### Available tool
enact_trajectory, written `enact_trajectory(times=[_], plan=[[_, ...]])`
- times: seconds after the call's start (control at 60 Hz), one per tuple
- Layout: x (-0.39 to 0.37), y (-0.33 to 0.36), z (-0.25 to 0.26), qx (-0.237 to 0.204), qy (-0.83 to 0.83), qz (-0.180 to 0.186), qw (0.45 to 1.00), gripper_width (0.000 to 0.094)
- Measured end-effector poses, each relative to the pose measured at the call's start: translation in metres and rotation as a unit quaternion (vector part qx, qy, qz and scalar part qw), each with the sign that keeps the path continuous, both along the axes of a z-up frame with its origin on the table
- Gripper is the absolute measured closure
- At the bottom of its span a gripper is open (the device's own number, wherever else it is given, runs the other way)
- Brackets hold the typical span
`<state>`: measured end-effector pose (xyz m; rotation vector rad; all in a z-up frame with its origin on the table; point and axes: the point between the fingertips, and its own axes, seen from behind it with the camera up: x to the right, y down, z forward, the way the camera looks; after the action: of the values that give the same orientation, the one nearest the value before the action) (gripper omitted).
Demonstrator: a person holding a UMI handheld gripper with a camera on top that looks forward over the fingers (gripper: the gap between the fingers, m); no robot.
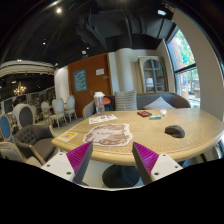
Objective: Arrange mouse
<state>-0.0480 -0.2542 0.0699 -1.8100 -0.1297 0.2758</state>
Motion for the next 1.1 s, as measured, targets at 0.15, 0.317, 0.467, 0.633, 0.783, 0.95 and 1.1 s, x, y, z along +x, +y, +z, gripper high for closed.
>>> enact_trajectory(times=[0.15, 0.317, 0.467, 0.633, 0.783, 0.95, 1.1], plan=[[0.039, 0.015, -0.009, -0.023, -0.015, -0.014, 1.000, 0.0114], [0.134, 0.058, -0.027, -0.057, -0.071, -0.082, 0.992, 0.0125], [0.223, 0.114, -0.049, -0.093, -0.079, -0.140, 0.983, 0.0128], [0.269, 0.167, -0.070, -0.145, -0.118, -0.148, 0.971, 0.0128], [0.298, 0.202, -0.086, -0.193, -0.106, -0.151, 0.964, 0.0145], [0.333, 0.244, -0.090, -0.209, -0.076, -0.178, 0.959, 0.0285], [0.344, 0.254, -0.088, -0.206, -0.068, -0.217, 0.952, 0.0496]])
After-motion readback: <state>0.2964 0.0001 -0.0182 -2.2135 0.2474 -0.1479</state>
